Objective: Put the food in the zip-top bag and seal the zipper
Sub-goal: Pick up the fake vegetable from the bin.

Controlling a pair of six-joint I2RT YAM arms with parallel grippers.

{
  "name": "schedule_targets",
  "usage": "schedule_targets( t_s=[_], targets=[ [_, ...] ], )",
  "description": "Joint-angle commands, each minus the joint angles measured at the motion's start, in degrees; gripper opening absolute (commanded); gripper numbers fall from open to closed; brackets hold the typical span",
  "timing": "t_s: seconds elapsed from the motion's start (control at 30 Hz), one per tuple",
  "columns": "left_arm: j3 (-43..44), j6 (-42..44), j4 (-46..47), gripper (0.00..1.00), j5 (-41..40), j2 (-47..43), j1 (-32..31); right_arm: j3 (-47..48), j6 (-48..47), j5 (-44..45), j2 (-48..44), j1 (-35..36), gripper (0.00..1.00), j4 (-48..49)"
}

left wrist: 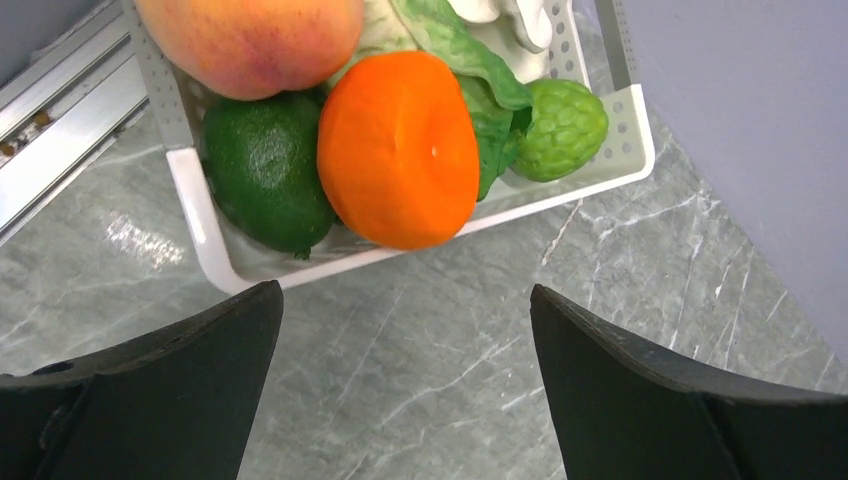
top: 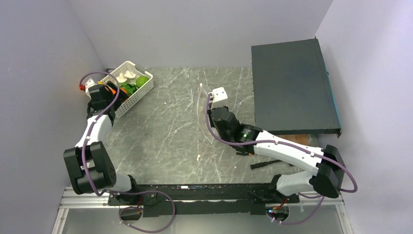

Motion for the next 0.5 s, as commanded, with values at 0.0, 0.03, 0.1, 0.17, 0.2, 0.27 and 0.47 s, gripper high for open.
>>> schedule_targets(
  t_s=[0.0,0.03,0.1,0.17,0.2,0.27,0.47],
  targets=[
    [-1.3,-0.9,10.6,0.98,6.8,1.6,2.5,0.3,-0.6,0.1,1.2,0.1,0.00,3.1],
    [-2.1,-1.3,13.3,0.96,9.0,2.0,3.0,0.2,-0.6,0.1,1.4,0.2,0.00,3.3],
    [-2.6,-1.9,15.3,0.95,11.0,3.2,3.4,0.1,-0.7,0.1,1.7,0.1,0.00,3.4],
    [-2.6,-1.2,16.6,0.94,12.0,4.1,3.3,0.1,-0.5,0.0,1.9,0.1,0.00,3.3],
    [-2.6,-0.4,17.2,0.93,12.2,4.5,3.5,0.1,-0.5,-0.1,1.8,0.1,0.00,3.4],
    [-2.7,1.5,17.9,0.94,11.9,5.3,3.7,-0.1,-0.6,-0.5,1.7,0.1,0.00,3.8],
    [-2.6,1.2,21.7,0.94,17.5,9.9,6.3,-0.2,-0.3,-0.9,1.5,0.1,0.00,3.8]
  ],
)
